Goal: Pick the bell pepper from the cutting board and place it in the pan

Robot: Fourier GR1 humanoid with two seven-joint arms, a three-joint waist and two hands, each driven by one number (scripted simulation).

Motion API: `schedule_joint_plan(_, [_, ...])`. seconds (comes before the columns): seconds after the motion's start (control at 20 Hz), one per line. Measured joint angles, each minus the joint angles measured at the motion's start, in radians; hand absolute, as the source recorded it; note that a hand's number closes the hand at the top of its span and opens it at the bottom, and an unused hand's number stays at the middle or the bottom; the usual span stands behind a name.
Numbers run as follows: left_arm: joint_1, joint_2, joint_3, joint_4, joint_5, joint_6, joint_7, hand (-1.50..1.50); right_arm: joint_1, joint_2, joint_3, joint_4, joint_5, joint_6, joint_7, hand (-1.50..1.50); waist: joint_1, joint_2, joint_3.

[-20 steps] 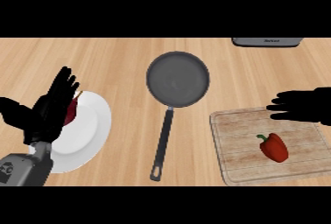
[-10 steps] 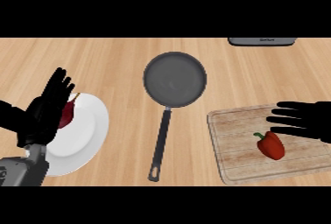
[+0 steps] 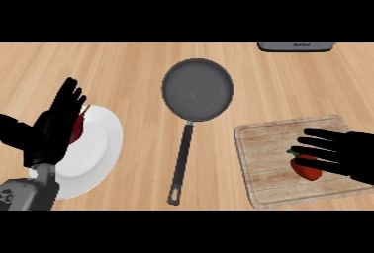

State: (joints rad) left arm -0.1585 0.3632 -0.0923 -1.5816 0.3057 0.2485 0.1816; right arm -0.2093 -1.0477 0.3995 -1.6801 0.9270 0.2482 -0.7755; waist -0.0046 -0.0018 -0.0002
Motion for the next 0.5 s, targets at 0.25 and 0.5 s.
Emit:
schedule_joint_plan(0.25, [-0.006,-0.023,0.014,0.007,-0.02,-0.014,0.009,0.0,0.029,0.083,-0.011,-0.002,0.1,0.01,0.053,-1.5,0.003,0.001,0.0])
schedule_joint_plan(0.5, [0.006,-0.052,0.021,0.007,-0.047,-0.031,0.0,0.0,-0.003,0.185,-0.012,0.061,0.188,0.033,0.048,-1.5,0.008,0.002,0.0])
